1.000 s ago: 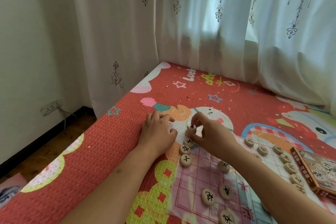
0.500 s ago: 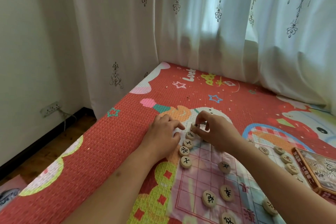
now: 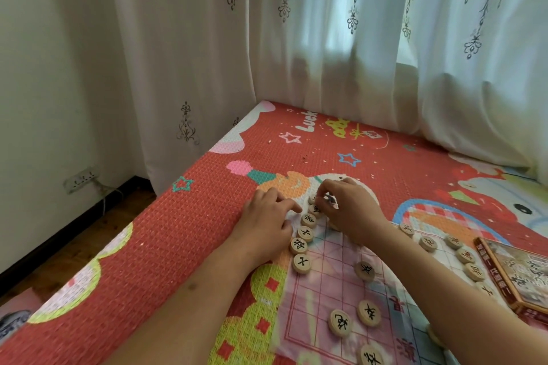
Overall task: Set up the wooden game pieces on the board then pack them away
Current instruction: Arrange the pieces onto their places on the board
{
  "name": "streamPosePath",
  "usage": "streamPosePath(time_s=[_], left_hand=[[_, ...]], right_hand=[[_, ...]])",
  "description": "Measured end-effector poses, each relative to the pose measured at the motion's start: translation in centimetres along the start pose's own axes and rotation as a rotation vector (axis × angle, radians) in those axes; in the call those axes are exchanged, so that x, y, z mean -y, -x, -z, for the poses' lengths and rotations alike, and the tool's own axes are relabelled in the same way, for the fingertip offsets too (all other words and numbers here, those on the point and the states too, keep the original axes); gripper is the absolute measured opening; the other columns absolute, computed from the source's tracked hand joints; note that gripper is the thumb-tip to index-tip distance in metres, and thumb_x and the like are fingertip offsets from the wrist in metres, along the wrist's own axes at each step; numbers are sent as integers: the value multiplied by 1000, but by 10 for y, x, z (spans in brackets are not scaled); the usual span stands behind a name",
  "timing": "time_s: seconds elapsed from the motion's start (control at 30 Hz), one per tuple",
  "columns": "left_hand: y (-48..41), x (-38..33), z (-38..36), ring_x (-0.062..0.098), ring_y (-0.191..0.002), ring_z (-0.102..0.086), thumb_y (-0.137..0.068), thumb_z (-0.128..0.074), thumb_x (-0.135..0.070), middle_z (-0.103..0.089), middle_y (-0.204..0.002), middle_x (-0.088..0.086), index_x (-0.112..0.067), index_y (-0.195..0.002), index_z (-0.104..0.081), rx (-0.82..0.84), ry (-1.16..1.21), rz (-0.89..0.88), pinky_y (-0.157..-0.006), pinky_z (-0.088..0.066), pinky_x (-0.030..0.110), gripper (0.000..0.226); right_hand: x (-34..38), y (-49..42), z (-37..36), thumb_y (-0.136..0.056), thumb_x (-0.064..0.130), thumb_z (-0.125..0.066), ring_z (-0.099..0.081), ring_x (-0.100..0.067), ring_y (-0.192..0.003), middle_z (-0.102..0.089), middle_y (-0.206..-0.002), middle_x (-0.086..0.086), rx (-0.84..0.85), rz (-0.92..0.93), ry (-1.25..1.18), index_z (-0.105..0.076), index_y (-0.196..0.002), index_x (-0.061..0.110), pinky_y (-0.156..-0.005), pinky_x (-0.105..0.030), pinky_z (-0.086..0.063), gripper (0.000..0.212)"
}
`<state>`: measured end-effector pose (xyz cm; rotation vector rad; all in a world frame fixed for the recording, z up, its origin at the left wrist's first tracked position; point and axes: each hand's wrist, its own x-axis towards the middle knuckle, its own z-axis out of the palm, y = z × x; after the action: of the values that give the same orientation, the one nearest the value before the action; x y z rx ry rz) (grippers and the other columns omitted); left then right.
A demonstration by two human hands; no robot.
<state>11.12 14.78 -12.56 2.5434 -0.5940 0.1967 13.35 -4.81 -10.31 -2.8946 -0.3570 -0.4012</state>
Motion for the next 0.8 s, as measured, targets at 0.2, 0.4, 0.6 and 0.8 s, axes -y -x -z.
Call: streamPosePath(time_s=[0.2, 0.4, 0.6, 0.8], left_hand=[[0, -2, -2, 19, -125, -30, -97, -44, -33, -40, -131, -3, -33, -134, -48, 37, -83, -1, -106, -30, 38, 37], [0, -7, -2, 22, -127, -28, -101, -35, -37, -36, -137, 1, -30, -140, -41, 62, -148, -13, -107, -27, 41, 40], [1, -8, -3, 25, -128, -27, -103, -29, -37, -32, -140, 5, -26, -144, -35, 101, -193, 12, -107, -26, 44, 44], [-3, -5, -8, 28, -130, -26, -102, -32, -37, -33, -139, 7, -25, -145, -36, 105, -210, 18, -108, -23, 45, 45]], right_hand=[[17, 33, 23, -91, 17, -58, -59, -19, -88, -68, -94, 4, -119, 8, -20, -65, -95, 18, -76, -34, -48, 8], [50, 94, 43, -91, 23, -59, -61, -13, -90, -66, -100, 10, -48, 82, -3, -63, -104, 24, -77, -26, -47, 14], [68, 140, 70, -98, 27, -48, -59, -10, -110, -62, -123, 13, -3, 57, -7, -58, -126, 26, -89, -22, -45, 30], [72, 219, 108, -92, 42, -46, -55, 9, -99, -57, -109, 30, 3, -32, -169, -58, -112, 40, -77, -6, -45, 23]])
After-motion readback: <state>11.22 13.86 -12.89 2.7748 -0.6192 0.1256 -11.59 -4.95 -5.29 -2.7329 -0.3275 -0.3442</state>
